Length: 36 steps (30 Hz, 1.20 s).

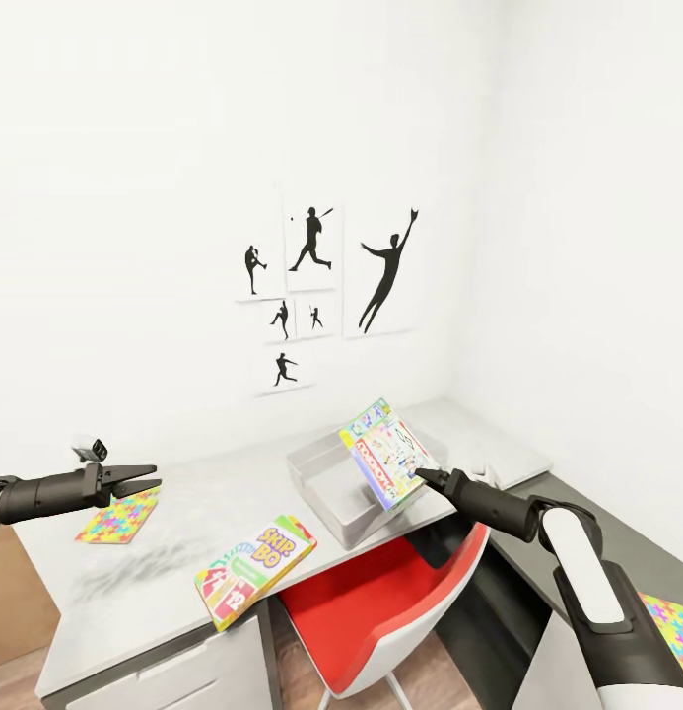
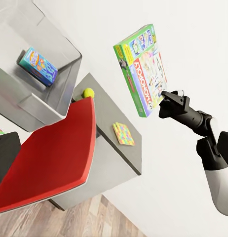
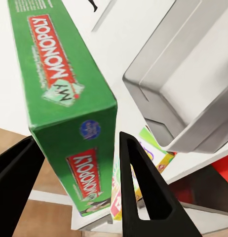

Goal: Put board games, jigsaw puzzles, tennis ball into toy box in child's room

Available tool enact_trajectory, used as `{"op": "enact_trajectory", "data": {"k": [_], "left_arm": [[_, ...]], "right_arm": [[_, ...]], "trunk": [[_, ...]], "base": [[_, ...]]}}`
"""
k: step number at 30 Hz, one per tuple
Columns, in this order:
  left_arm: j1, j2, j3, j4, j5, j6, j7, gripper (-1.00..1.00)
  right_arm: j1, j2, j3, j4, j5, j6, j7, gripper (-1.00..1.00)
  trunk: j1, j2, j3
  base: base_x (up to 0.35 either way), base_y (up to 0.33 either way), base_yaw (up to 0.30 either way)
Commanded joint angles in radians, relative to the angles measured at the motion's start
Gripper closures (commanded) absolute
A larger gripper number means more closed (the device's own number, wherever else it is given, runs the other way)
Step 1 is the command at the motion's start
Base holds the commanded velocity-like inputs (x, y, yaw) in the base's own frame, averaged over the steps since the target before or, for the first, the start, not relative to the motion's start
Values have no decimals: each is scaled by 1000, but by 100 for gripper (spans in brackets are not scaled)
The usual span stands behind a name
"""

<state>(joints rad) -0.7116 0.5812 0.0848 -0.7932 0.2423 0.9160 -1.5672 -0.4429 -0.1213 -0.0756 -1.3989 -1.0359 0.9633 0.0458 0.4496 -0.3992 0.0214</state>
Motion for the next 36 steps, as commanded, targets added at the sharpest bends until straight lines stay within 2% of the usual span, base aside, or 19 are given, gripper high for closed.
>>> {"op": "enact_trajectory", "data": {"k": [1,20,27,36], "left_arm": [[0,0,0,0,0,11,-4,-100],[0,-1,-1,0,-2,11,-4,-100],[0,-1,-2,0,-1,11,-4,-100],[0,-1,-2,0,-1,11,-4,-100]], "right_arm": [[0,0,-1,0,4,5,5,100],[0,0,0,-1,5,5,5,100],[0,0,21,-2,5,3,4,100],[0,0,26,-3,5,3,3,100]], "trunk": [[0,-1,0],[0,-1,0],[0,-1,0],[0,-1,-4]], "base": [[9,0,0],[86,0,0],[12,-84,9],[1,-47,205]]}}
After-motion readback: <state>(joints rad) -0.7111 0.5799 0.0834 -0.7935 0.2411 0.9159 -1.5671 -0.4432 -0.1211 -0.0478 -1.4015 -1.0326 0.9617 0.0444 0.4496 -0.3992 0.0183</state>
